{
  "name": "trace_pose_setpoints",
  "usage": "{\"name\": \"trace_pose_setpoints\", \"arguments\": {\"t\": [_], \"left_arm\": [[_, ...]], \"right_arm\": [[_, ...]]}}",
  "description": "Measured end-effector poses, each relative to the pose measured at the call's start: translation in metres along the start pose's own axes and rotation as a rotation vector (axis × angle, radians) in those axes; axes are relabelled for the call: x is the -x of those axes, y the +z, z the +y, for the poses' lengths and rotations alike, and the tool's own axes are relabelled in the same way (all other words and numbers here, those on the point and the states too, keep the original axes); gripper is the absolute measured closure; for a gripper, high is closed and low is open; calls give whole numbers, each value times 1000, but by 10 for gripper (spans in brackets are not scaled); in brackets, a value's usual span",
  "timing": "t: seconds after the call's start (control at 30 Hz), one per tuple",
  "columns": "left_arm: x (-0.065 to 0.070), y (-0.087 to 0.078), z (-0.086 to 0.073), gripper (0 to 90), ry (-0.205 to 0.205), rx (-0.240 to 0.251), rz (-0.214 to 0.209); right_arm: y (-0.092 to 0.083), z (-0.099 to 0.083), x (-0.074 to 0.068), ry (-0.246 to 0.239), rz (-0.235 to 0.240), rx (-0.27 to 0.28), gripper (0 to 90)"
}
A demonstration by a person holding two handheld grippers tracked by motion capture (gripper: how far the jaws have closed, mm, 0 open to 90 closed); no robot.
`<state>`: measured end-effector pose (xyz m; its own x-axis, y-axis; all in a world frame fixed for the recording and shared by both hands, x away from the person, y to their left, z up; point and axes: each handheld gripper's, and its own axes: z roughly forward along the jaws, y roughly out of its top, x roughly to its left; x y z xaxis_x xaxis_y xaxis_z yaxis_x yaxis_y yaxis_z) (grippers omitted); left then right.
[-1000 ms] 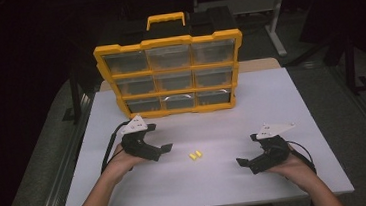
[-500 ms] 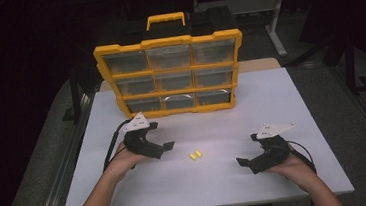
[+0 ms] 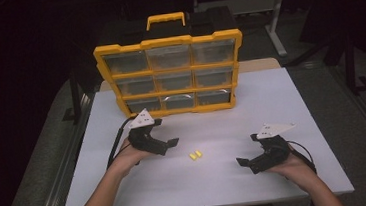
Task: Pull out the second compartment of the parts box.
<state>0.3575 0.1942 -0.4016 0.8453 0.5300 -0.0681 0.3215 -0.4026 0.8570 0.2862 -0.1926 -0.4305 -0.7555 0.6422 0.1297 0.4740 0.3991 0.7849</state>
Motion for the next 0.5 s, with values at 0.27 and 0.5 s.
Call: {"name": "trace_pose_setpoints", "arguments": {"t": [0.27, 0.5], "left_arm": [[-1, 5, 3, 0, 3, 6, -6], [0, 11, 8, 0, 11, 5, -15]], "right_arm": [[0, 0, 0, 2, 0, 0, 0], [0, 0, 0, 1, 0, -2, 0]]}}
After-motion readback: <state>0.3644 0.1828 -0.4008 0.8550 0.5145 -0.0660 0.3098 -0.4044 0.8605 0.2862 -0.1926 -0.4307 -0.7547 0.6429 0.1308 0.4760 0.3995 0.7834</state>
